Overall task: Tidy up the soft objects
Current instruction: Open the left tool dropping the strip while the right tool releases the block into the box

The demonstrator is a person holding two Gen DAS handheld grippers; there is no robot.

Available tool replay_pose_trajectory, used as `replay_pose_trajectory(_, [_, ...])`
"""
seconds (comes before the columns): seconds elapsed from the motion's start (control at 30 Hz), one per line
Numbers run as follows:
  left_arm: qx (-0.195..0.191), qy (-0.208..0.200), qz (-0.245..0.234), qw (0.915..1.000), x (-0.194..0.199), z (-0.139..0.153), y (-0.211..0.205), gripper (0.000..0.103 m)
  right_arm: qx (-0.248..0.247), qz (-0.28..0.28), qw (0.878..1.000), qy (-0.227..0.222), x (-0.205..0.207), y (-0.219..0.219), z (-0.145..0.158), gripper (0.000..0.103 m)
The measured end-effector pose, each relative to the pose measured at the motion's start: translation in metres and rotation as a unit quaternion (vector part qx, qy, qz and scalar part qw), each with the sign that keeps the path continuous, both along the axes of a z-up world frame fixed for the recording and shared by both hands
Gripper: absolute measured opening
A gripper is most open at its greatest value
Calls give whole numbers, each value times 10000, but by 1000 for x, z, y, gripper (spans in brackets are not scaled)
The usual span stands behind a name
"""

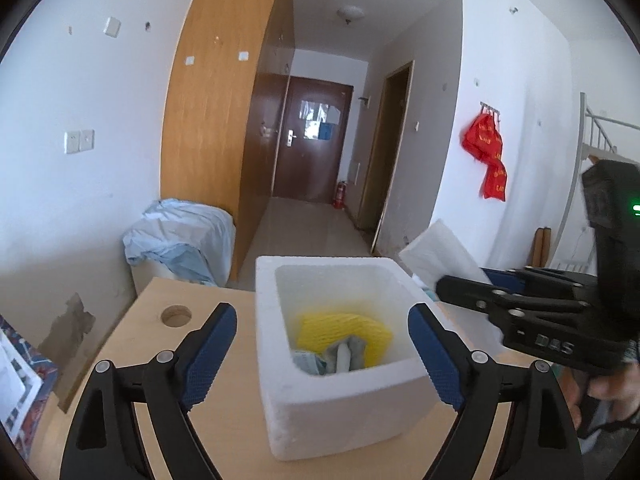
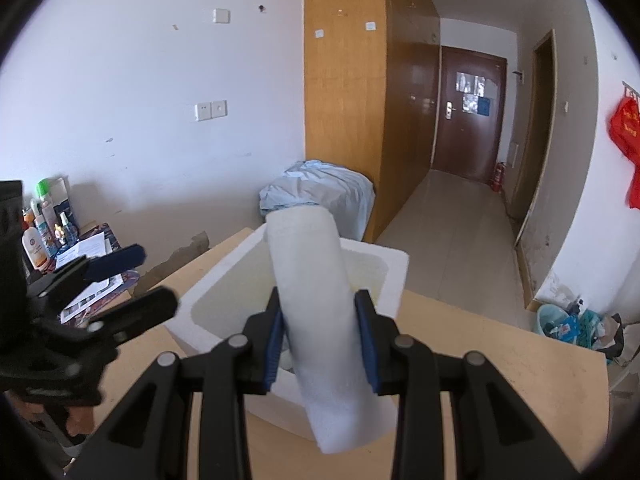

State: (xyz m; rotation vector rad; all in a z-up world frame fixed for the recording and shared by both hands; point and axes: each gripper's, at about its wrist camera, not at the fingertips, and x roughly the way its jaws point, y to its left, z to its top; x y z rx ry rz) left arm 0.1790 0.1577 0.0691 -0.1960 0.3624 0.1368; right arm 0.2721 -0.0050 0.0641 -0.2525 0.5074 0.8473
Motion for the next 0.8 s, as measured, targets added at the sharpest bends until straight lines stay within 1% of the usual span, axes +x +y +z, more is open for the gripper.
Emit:
replay_pose_trajectory(0.13, [-128, -91, 70, 9999, -15, 0, 7, 88, 2, 67, 10000, 9, 1, 9, -7, 38])
replay_pose_trajectory(0.2, [-191, -65, 97, 9997, -16, -3, 10, 88, 57, 96, 9999, -38, 2, 12, -9, 38])
replay_pose_trajectory(0.37, [-385, -21, 139, 9992, -16, -9, 18, 88, 251, 52, 9997, 49, 12, 14, -16, 38])
replay_pose_trajectory(0.57, [-366, 22, 71, 9993, -16, -15, 16, 88, 206, -97, 9996, 147, 24, 18, -27, 38])
replay_pose_trajectory(0.8, [-349, 40, 59, 9994, -18, -18, 18, 88, 143, -132, 9997, 161, 23, 21, -31, 38])
